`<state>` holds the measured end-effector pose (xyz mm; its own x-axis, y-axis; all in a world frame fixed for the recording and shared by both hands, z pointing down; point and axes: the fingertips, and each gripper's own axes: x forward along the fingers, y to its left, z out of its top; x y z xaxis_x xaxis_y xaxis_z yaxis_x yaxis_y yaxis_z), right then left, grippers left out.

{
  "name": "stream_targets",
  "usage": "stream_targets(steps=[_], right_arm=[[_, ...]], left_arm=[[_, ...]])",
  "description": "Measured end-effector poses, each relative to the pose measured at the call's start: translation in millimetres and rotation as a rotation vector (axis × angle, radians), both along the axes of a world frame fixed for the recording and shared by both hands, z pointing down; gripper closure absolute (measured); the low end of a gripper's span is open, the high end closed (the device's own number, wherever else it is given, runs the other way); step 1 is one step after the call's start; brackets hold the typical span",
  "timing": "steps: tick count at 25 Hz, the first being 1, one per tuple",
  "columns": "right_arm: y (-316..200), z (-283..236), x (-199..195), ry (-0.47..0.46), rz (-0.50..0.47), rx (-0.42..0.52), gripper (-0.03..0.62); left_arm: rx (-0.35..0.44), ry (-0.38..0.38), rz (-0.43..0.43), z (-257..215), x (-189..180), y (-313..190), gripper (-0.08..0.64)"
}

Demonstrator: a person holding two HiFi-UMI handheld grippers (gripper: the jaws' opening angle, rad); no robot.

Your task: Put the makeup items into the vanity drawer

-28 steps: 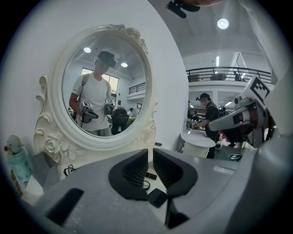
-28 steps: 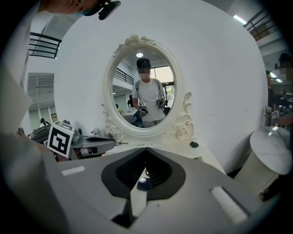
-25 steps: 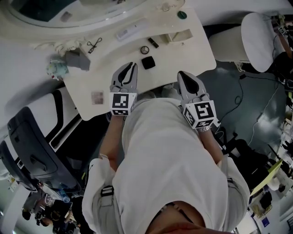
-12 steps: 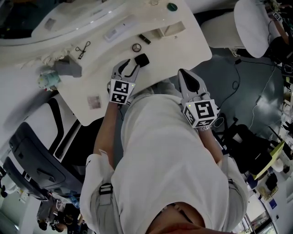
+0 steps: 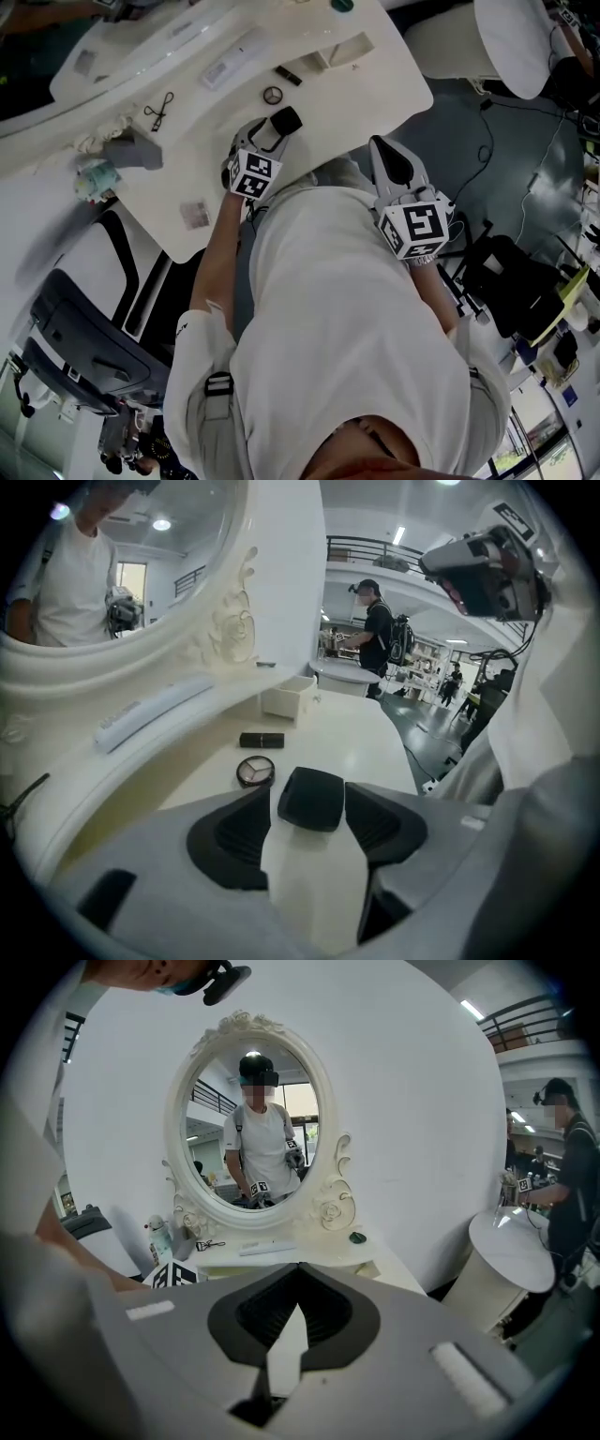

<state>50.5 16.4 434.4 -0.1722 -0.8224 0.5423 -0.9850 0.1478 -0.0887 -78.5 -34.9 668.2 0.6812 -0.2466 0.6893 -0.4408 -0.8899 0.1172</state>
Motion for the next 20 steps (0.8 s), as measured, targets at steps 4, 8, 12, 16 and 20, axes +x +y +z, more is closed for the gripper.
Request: stream_targets(steps=[4, 8, 12, 16, 20], right_arm=[[-1, 1, 4, 0.001, 0.024, -0.009, 0.584], [-1, 2, 9, 0.006, 0.051, -0.013, 0.584], [-2, 2, 9, 0.008, 0.063, -0.013, 0.584], [-4, 1, 8, 0.009, 0.069, -0.011, 0.584], [-6, 0, 6, 0.015, 0.064, -0.007, 0.584]], left_arm=[[-0.011, -0.048, 0.085, 18, 6, 3, 0.278], [-0.007, -0.096, 0.129, 34, 8, -1, 0.246], [-0.029, -0.126, 0.165, 45, 9, 1, 0.229], [-0.033, -0.143, 0.179, 52, 12, 2, 0.229], [-0.010, -0.156, 0.181, 56, 14, 3, 0.262]])
